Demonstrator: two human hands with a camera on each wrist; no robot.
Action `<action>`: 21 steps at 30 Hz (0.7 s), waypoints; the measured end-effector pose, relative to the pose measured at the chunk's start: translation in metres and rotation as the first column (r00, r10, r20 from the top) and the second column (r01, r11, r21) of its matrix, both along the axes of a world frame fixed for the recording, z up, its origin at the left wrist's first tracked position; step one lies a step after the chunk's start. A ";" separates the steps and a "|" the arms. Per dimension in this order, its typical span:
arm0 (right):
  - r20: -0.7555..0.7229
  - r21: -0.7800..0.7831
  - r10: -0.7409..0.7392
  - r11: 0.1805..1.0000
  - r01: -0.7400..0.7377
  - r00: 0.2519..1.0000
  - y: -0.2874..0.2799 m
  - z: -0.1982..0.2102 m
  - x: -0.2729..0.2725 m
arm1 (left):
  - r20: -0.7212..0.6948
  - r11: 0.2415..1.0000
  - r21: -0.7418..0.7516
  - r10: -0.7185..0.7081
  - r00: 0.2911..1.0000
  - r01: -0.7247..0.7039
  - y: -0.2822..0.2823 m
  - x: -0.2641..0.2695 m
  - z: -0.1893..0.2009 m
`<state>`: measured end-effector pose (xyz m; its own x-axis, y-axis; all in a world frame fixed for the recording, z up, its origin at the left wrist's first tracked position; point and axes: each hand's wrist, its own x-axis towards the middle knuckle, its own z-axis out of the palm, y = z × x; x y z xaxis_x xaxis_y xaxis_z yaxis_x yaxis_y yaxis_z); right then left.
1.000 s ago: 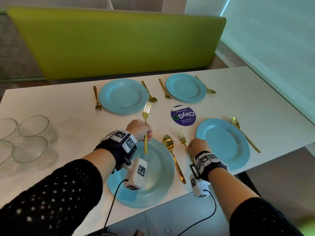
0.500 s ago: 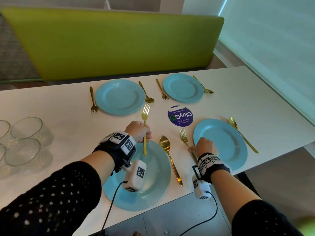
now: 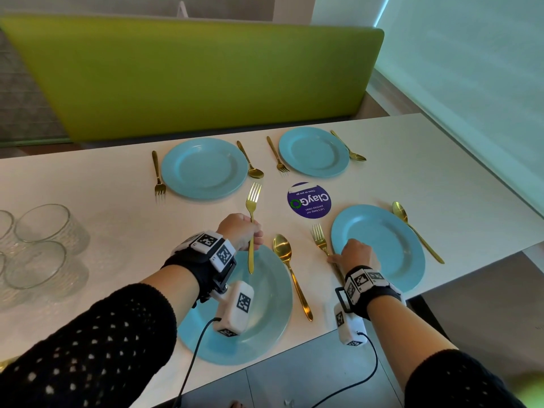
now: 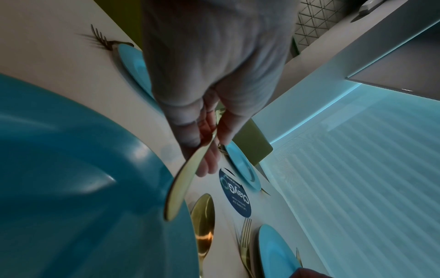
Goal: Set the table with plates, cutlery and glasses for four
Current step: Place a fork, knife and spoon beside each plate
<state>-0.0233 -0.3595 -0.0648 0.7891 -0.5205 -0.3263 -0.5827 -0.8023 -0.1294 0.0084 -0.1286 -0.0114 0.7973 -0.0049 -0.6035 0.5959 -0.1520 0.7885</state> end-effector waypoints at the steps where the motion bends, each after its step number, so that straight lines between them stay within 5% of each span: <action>1: 0.009 0.003 0.003 1.000 -0.003 1.000 0.001 0.001 0.000 | 0.000 1.000 -0.005 0.003 1.000 -0.003 0.001 -0.001 0.000; 8: 0.177 0.182 0.052 0.980 -0.084 0.983 0.035 0.029 0.002 | -0.007 0.999 -0.050 0.009 1.000 -0.009 0.014 -0.012 -0.001; 14: 0.338 0.545 0.109 0.787 -0.289 0.935 0.113 0.047 -0.019 | -0.028 0.994 -0.107 0.015 1.000 -0.018 0.024 -0.030 0.001; 21: 0.315 0.640 0.090 0.715 -0.282 0.945 0.188 0.046 -0.054 | -0.045 0.978 -0.205 -0.052 0.998 0.041 0.073 -0.068 0.002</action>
